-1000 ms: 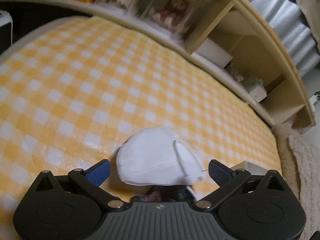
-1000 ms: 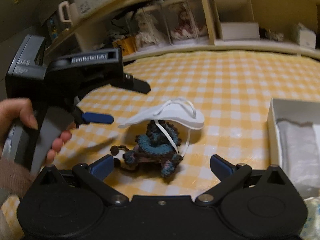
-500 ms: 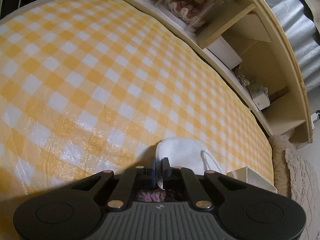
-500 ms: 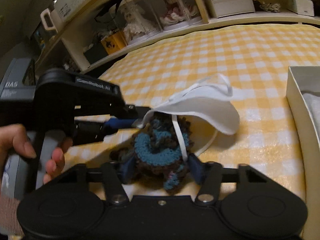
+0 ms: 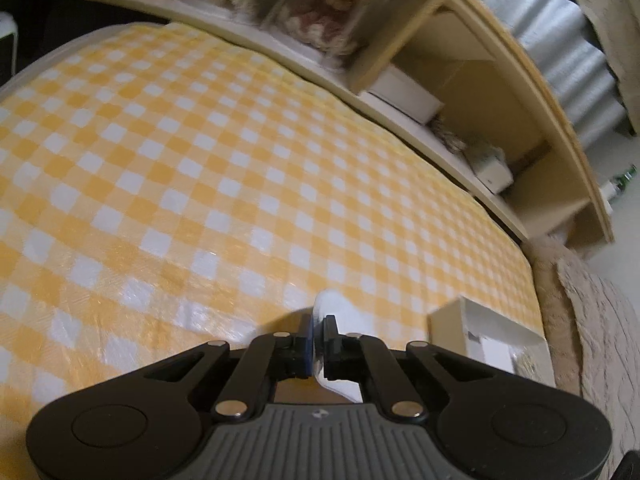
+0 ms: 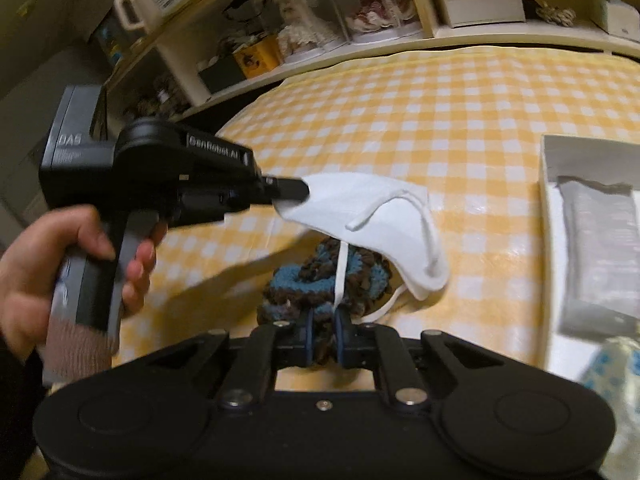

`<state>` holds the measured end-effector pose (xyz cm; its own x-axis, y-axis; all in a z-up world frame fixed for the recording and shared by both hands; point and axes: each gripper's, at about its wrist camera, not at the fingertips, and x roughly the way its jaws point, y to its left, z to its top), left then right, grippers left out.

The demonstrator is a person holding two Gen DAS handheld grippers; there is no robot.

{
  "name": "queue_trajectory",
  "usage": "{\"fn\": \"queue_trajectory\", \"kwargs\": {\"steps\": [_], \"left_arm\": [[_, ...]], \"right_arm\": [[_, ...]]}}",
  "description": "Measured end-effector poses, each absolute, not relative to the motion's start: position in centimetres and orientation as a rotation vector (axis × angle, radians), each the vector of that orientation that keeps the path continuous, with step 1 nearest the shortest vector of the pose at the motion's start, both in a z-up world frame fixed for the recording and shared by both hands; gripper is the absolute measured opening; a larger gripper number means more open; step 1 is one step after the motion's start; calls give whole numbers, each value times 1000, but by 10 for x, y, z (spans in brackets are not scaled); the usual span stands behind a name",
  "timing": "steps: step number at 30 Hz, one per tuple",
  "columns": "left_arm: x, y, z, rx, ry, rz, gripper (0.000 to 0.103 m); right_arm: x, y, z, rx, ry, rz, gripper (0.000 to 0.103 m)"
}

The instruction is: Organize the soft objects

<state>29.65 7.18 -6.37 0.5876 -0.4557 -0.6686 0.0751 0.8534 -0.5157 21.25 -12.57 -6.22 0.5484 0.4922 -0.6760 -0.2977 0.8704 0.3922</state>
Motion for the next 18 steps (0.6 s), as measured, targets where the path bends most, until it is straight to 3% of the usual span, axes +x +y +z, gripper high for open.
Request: {"fn": "queue_trajectory", "kwargs": {"steps": [5,7,9,16,18], "left_arm": [[274,50,-54,-399,907,-409,3],[263,40,-54,-363,921,-447,3],[256,29,-57,-331,935,-478,3],[246,-11,-78,-233,934,-553,5],[242,-15,-79,-191,924,-538,15]], "right_arm": [[184,-135,-50,182,917,510,12],[171,-144,-46,200,920,506,23],[161,-153,-42,209,910,491,49],[153,-194,-32,302,820,363,51],[158,-201,-33,326,805,338,51]]}}
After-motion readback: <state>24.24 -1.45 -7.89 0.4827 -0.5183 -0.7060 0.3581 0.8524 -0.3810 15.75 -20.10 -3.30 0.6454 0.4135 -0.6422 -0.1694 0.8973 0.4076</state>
